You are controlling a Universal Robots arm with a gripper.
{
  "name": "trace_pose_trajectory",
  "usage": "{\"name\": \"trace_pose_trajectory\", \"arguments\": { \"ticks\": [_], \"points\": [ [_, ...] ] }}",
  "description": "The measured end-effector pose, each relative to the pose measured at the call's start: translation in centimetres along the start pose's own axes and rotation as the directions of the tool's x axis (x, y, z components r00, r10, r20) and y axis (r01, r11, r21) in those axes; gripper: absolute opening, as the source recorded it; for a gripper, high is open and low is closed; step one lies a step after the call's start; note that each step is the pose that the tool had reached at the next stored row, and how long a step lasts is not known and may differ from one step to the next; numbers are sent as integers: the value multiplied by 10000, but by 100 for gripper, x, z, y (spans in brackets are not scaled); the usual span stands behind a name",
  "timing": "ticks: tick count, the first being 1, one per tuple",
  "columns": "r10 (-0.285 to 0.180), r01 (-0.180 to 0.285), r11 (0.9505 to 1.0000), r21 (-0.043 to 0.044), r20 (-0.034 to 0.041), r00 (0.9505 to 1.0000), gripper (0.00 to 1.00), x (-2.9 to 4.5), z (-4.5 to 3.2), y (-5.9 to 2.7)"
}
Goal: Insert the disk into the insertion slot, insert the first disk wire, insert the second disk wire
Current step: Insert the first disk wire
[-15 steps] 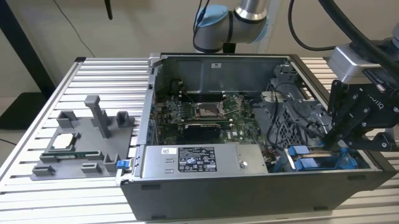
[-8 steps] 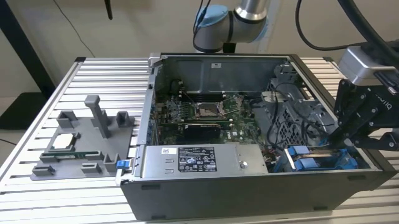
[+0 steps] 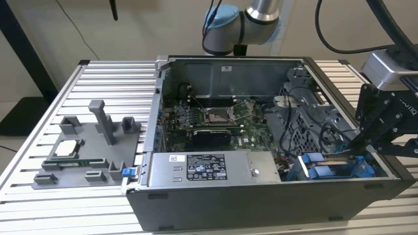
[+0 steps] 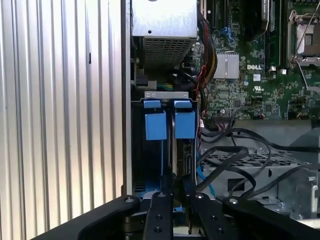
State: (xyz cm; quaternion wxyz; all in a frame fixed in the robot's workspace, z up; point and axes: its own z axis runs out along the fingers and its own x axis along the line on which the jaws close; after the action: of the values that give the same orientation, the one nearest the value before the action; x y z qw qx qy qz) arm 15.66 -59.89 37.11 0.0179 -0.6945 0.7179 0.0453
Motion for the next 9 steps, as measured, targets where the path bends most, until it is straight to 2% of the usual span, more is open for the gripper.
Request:
{"name": "trace_pose_trajectory", "arguments": {
  "ticks": [4,9],
  "points": [
    [-2,2,10000,-1,1,10000,0,-8,3,-6],
    [-2,2,10000,-1,2,10000,0,-71,32,-52]
  ]
}}
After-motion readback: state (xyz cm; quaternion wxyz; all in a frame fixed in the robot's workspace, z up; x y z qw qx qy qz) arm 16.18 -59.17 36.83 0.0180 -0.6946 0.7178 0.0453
